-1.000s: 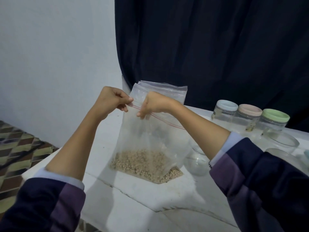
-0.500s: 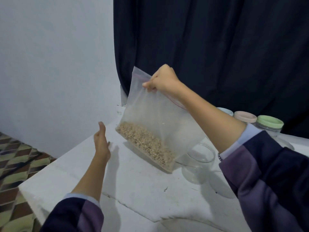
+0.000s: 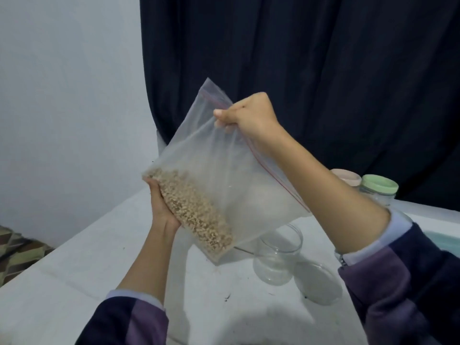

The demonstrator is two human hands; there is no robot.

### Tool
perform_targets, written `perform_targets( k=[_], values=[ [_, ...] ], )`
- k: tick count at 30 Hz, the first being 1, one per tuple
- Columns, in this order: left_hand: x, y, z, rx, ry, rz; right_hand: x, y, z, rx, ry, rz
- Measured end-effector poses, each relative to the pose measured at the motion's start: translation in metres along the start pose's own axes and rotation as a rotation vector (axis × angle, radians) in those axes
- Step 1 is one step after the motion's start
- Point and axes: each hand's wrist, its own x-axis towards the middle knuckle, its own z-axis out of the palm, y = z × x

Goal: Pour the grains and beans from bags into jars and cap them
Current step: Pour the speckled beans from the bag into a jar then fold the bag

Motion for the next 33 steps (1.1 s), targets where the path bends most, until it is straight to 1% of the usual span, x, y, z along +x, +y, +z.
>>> perform_targets(
  k=[4,10,14,18,22,26,30,33],
  values=[
    [0.011,0.016,0.028,0.063,-0.016,0.022,-0.006,0.014,-0.018,0.083,0.095,-0.018],
    [0.026,0.027,0.054,0.127,-0.073,0.087,-0.006,0.008,-0.033,0.134,0.158,-0.023],
    [0.029,0.026,0.062,0.119,-0.113,0.092,-0.006,0.011,-0.039,0.158,0.193,0.006],
    [0.028,0.02,0.066,0.094,-0.098,0.077,-0.01,0.02,-0.042,0.189,0.215,0.027],
    [0.032,0.02,0.066,0.104,-0.062,0.121,-0.014,0.025,-0.046,0.207,0.243,0.066],
    [0.035,0.021,0.07,0.066,-0.112,0.101,-0.016,0.03,-0.05,0.221,0.264,0.085],
    [0.041,0.022,0.071,0.051,-0.088,0.107,-0.018,0.033,-0.053,0.252,0.271,0.083],
    [0.04,0.021,0.073,0.032,-0.106,0.108,-0.02,0.034,-0.054,0.258,0.272,0.106]
  ],
)
